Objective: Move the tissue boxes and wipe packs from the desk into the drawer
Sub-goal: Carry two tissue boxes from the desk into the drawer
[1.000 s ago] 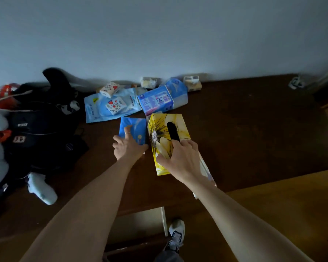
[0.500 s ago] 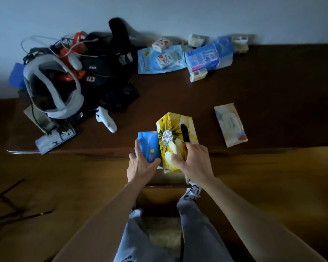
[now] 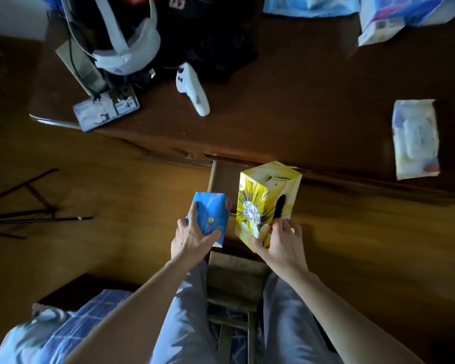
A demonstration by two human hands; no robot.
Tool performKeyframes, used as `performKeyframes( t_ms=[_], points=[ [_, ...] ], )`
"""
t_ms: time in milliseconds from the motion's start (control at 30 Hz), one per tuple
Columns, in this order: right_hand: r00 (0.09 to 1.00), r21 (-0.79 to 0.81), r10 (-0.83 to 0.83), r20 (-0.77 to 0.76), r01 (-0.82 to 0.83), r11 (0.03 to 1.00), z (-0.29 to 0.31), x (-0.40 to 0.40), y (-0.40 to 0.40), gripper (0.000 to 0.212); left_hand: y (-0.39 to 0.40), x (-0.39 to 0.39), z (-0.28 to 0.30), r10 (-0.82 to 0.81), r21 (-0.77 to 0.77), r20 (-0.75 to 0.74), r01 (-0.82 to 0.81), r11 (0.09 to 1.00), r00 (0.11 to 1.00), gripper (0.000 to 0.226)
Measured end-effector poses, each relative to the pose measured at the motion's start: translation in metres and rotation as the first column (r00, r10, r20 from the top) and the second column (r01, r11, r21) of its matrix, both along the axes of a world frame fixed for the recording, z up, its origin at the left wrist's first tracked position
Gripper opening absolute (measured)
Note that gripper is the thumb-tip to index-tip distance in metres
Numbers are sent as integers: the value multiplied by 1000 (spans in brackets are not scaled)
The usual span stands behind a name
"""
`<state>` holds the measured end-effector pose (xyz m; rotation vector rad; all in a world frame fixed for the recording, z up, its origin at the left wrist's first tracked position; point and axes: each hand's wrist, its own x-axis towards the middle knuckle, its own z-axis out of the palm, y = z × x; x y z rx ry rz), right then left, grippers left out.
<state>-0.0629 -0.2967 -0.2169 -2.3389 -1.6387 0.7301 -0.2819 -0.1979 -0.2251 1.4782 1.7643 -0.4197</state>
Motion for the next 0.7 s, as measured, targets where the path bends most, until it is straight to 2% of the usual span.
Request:
performKeyframes(
  t_ms=[133,233,333,467,567,700],
  points=[
    [994,-216,100,-32,-105,971,-57,7,-29,70,-18,11,-54,24,-44,-43,-25,999,999,104],
    [992,-367,125,-32,-128,921,-109,15,-31,72,-21,26,-102,-50,5,-85,51,999,995,99],
    [997,-451,33,-75,-63,890,-160,23,-20,81,-14,35,-150,-149,35,-119,154,987,982,94],
    [999,-460,33,-31,-44,887,-223,28,6,87,5,41,-211,-153,19,-125,157,987,980,90],
    [998,-380,53,28,-38,924,-267,30,33,76,23,48,-252,-175,6,-120,177,984,977,88],
    [987,-394,120,107,-68,917,-320,34,60,73,38,53,-300,-229,13,-99,232,973,968,88]
  ],
)
